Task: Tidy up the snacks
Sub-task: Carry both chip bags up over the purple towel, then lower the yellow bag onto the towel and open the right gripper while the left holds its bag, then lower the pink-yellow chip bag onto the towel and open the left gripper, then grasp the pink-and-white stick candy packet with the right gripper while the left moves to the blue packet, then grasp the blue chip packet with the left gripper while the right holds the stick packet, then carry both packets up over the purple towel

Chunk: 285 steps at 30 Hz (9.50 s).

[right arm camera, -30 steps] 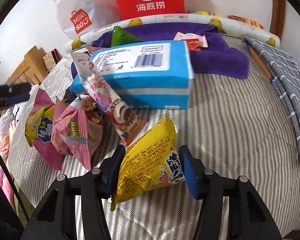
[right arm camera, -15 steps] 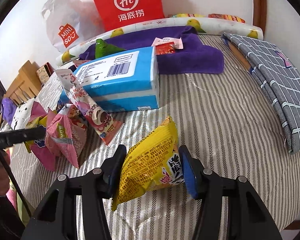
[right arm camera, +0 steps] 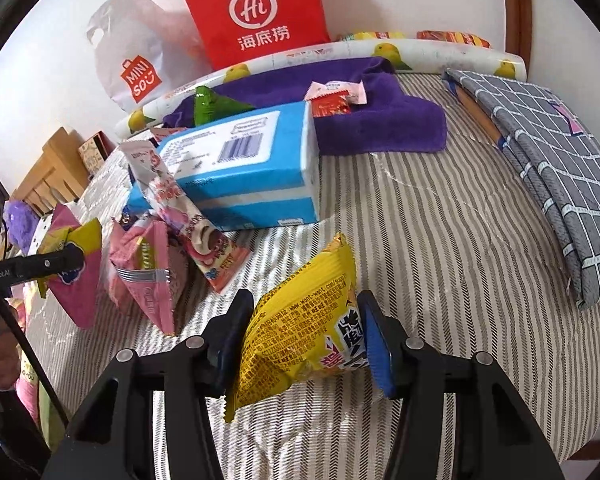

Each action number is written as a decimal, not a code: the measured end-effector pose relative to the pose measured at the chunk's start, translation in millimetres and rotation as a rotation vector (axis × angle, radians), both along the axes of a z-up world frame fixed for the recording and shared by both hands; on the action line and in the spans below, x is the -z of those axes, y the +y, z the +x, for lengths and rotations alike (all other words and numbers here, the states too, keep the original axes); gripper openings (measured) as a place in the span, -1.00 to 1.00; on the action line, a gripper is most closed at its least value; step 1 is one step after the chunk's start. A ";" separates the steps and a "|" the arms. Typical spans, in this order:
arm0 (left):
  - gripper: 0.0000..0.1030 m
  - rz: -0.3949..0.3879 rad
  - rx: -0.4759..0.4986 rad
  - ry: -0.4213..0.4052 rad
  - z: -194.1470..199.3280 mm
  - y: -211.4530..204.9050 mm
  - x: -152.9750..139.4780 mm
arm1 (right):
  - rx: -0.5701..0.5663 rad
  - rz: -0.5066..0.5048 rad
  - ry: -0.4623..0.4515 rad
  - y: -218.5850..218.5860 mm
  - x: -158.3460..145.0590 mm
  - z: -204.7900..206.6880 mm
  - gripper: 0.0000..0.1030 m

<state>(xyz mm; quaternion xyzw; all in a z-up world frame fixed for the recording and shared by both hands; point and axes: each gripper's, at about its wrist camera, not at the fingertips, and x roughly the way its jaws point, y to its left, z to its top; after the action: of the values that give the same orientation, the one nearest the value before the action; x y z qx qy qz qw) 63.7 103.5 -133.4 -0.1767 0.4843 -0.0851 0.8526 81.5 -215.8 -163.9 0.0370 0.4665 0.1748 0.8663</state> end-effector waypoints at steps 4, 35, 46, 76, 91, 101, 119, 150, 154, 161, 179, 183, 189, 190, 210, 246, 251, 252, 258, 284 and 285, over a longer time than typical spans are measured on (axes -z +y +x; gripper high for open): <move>0.03 -0.006 0.020 -0.031 -2.1 -3.2 -13.2 | -0.016 0.006 -0.014 3.4 -6.3 -1.3 0.02; 0.04 0.145 0.148 -0.206 121.3 -71.0 -119.6 | -0.044 0.038 -0.256 26.8 -118.1 93.3 0.01; 0.04 0.129 0.122 -0.216 182.5 -65.9 -131.8 | -0.024 0.102 -0.292 35.0 -133.7 155.6 0.01; 0.04 0.121 0.078 -0.095 235.3 -44.7 -75.8 | -0.039 0.107 -0.072 59.4 -33.6 233.2 0.01; 0.04 0.123 0.088 -0.088 238.3 -48.0 -72.2 | -0.054 0.085 -0.024 63.7 -24.9 235.6 0.02; 0.04 0.126 0.095 -0.085 238.0 -49.3 -70.6 | -0.055 0.065 -0.004 64.0 -20.7 238.3 0.03; 0.04 0.096 0.104 -0.074 240.0 -49.2 -67.7 | -0.033 0.120 -0.071 53.0 -38.2 230.6 0.31; 0.09 0.183 0.168 0.073 251.9 -79.2 -27.4 | 0.055 0.146 -0.173 20.7 -67.6 221.9 0.31; 0.15 0.226 0.166 0.078 251.2 -81.3 -28.2 | 0.048 0.129 -0.201 22.2 -77.3 205.5 0.31; 0.28 0.237 0.134 0.031 242.3 -74.1 -48.9 | 0.028 0.041 -0.193 25.4 -78.8 160.5 0.31; 0.36 0.198 0.144 -0.160 170.0 -68.5 -120.2 | -0.049 0.108 -0.062 35.5 -61.9 54.9 -0.16; 0.36 0.202 0.112 -0.140 149.7 -48.7 -110.6 | -0.060 0.138 -0.031 38.3 -50.9 44.5 -0.16; 0.36 0.189 0.068 -0.088 124.6 -21.1 -89.4 | -0.120 0.137 0.007 57.4 -36.2 39.0 -0.16; 0.36 0.189 0.067 -0.083 120.7 -17.7 -87.1 | -0.129 0.128 0.014 61.2 -33.3 38.9 -0.16; 0.36 0.198 0.013 -0.007 82.8 4.2 -43.3 | -0.060 0.046 -0.078 27.3 -60.7 22.8 -0.42; -0.06 0.252 0.072 0.061 98.5 -29.6 34.1 | 0.114 -0.055 0.050 -43.6 16.6 66.5 -0.37; 0.11 0.304 0.081 0.052 93.7 -40.8 36.0 | 0.104 -0.051 0.040 -45.2 15.2 64.6 -0.17; 0.12 0.323 0.082 0.049 93.5 -44.0 36.6 | 0.101 -0.058 0.039 -44.7 15.5 64.5 -0.17; 0.01 0.360 0.073 0.030 89.3 -46.8 36.5 | 0.092 -0.075 0.014 -42.9 18.4 62.3 -0.18; -0.02 0.191 0.102 -0.118 38.4 -48.4 -39.5 | 0.063 0.009 -0.176 -32.8 -69.9 9.9 -0.48; -0.02 0.186 0.108 -0.124 38.1 -51.5 -41.9 | 0.051 0.028 -0.177 -30.3 -73.0 6.2 -0.48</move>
<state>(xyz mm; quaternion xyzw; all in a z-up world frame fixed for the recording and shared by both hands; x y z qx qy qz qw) 101.8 52.1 -91.6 -0.0649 0.4455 -0.0962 0.8877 87.6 -246.1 -90.9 0.0451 0.3843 0.1616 0.9078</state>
